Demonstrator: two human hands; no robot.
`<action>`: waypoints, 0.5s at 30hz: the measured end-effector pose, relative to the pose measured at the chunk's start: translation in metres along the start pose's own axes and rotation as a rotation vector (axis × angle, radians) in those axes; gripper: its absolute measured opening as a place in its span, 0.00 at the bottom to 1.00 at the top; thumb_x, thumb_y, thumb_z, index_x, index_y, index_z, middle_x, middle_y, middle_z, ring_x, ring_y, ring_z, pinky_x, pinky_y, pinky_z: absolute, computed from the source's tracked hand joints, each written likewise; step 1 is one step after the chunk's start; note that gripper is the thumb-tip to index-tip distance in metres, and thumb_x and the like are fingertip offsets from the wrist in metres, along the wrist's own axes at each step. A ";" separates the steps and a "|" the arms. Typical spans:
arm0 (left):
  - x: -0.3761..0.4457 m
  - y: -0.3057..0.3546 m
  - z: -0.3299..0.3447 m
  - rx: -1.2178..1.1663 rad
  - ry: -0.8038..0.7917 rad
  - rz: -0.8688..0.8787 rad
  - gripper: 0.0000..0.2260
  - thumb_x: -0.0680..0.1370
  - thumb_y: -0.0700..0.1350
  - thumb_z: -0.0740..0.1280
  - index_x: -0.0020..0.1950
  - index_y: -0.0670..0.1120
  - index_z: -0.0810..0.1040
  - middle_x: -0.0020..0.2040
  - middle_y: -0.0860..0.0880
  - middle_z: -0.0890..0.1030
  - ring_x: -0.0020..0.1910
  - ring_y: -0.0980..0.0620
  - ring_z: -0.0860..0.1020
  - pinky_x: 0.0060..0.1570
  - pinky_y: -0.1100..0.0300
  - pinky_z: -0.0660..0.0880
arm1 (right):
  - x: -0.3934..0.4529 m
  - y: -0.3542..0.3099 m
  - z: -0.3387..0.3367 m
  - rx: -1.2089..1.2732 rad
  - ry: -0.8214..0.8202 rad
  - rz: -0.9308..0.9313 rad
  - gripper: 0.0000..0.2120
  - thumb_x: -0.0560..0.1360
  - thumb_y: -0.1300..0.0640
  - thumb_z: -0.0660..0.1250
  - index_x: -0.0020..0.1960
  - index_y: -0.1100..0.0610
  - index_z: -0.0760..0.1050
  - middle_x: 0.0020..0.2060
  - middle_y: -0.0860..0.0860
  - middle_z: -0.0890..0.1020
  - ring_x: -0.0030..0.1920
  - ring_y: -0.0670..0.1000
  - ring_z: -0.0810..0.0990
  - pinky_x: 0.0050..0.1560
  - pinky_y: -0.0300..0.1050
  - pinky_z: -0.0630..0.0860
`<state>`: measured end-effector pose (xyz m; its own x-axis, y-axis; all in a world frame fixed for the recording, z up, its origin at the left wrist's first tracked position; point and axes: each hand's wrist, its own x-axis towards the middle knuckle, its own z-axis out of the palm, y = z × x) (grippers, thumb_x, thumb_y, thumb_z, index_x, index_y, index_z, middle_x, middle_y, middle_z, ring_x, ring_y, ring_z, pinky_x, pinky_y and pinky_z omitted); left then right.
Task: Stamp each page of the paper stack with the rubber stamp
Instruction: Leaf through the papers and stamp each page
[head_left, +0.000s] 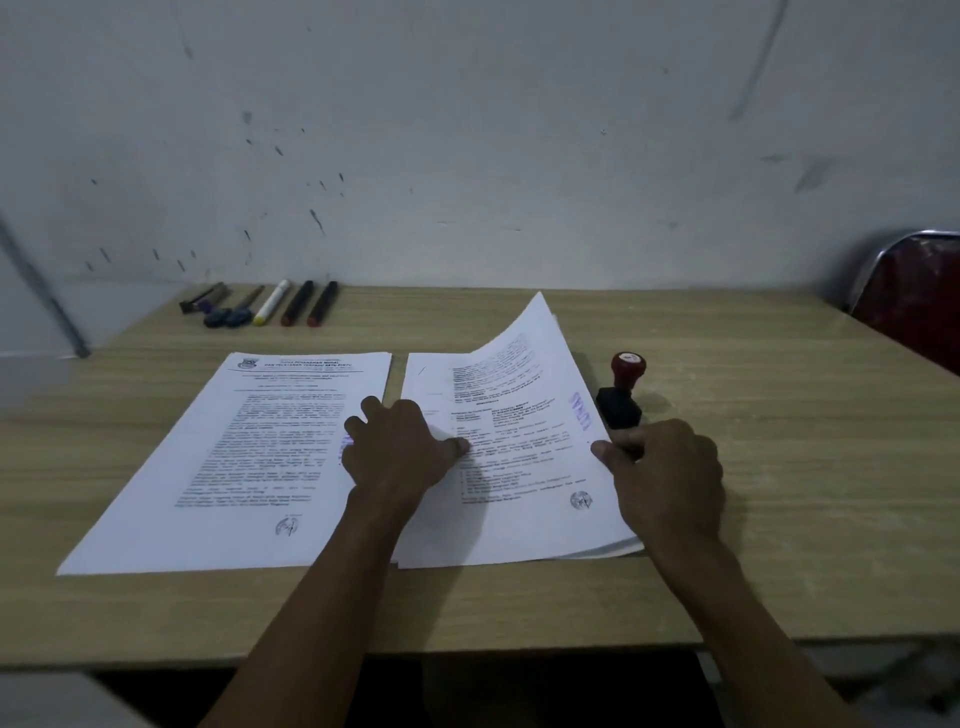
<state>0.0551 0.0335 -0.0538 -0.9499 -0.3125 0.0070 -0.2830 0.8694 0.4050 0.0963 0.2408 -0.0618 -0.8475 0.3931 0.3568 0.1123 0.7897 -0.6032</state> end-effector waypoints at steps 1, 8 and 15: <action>0.000 0.000 0.000 0.006 0.003 0.001 0.36 0.67 0.66 0.71 0.65 0.43 0.71 0.65 0.42 0.68 0.66 0.39 0.66 0.58 0.46 0.70 | -0.001 -0.002 -0.002 -0.006 0.023 -0.002 0.10 0.70 0.51 0.77 0.50 0.51 0.85 0.42 0.51 0.86 0.43 0.55 0.83 0.42 0.51 0.80; 0.006 -0.007 -0.002 -0.132 0.000 0.005 0.35 0.68 0.65 0.71 0.64 0.41 0.71 0.64 0.40 0.70 0.65 0.38 0.69 0.59 0.46 0.70 | 0.000 -0.006 -0.011 0.266 0.036 -0.046 0.02 0.72 0.57 0.76 0.44 0.56 0.85 0.37 0.48 0.85 0.38 0.48 0.82 0.39 0.43 0.74; 0.020 -0.022 -0.033 -1.082 -0.056 -0.126 0.13 0.72 0.44 0.75 0.37 0.38 0.75 0.33 0.43 0.76 0.33 0.46 0.75 0.34 0.58 0.70 | 0.002 -0.024 -0.021 0.837 -0.022 0.106 0.02 0.74 0.63 0.73 0.43 0.60 0.84 0.37 0.53 0.86 0.42 0.57 0.86 0.46 0.54 0.83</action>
<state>0.0469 -0.0047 -0.0328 -0.9348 -0.3336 -0.1216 -0.1383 0.0268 0.9900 0.1030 0.2326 -0.0316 -0.8649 0.4294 0.2601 -0.2226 0.1363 -0.9653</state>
